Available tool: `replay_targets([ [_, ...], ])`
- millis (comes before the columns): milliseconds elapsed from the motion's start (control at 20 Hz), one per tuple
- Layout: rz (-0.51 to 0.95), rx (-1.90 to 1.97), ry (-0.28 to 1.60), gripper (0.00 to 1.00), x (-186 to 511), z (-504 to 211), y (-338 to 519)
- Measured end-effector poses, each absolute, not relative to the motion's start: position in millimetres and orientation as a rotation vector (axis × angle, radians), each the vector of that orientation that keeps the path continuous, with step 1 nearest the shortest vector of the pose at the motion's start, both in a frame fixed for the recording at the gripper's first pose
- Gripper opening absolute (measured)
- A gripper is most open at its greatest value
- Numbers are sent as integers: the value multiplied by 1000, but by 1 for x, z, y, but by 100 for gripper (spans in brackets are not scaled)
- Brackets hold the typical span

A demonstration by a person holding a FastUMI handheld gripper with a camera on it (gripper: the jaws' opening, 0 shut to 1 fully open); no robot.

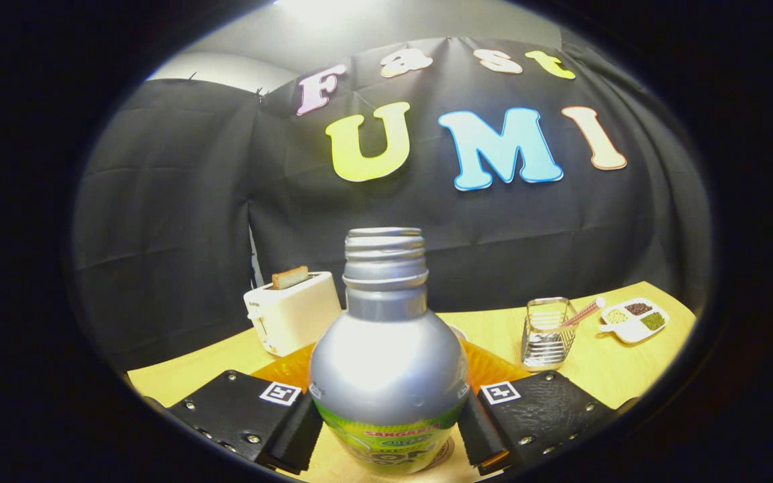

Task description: Take the bottle from table, then pour the juice into the cup, finally place the bottle on the coaster

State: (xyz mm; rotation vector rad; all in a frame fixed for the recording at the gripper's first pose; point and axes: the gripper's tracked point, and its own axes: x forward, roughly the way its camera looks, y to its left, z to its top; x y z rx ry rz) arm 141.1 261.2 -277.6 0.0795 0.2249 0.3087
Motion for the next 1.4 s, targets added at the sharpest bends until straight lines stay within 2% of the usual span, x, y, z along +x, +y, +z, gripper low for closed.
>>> replay_targets([
  [500,219,-6,208,83,159,-311,252],
  [1050,201,-91,164,83,163,-327,258],
  [1250,201,-106,147,86,160,-327,259],
  [1350,164,-87,141,96,159,-320,251],
  [1400,153,-70,132,97,159,-314,249],
])
